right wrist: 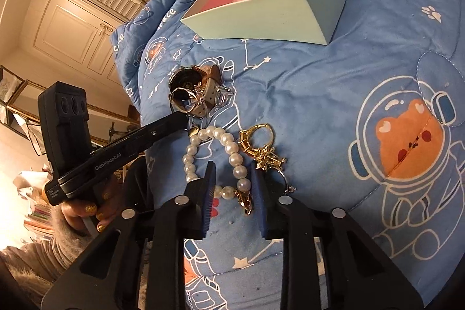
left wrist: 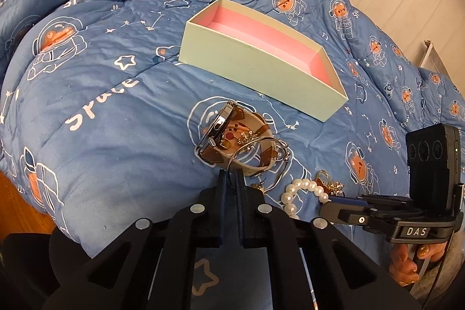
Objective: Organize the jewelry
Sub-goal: 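Lower the right gripper onto the pearl bracelet and silver hoop and close, then carry the pearl bracelet and hoop into the pink box and open the right gripper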
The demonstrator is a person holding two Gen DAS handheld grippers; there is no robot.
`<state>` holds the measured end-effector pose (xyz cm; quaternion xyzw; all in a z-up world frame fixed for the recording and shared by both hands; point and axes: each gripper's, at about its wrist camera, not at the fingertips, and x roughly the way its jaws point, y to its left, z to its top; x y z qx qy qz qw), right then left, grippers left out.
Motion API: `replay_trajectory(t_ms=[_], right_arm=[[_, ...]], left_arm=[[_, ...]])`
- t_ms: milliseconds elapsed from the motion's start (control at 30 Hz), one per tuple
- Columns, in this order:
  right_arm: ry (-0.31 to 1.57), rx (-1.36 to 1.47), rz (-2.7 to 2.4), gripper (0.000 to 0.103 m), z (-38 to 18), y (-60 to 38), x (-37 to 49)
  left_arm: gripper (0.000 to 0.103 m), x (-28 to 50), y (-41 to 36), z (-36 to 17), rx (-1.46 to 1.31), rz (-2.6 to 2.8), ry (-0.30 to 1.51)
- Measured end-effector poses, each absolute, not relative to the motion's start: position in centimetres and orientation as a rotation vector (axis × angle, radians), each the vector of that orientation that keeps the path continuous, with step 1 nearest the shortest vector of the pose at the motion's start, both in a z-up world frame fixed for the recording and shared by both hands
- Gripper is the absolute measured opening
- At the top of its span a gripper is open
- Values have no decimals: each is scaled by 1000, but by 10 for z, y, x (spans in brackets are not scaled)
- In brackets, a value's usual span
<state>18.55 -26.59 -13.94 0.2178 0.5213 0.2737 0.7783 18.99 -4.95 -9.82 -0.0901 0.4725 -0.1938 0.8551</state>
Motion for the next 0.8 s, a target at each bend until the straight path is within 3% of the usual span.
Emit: replay_trajectory(t_ms=[100,800], right_arm=[[1126,428,585,10,-138,-265,184],[893,203,589,10,-68,-251,159]], left_arm=[[4,187,-51,-96,-181,-408,985],[3,160,-70,-45,-77,-494,849]])
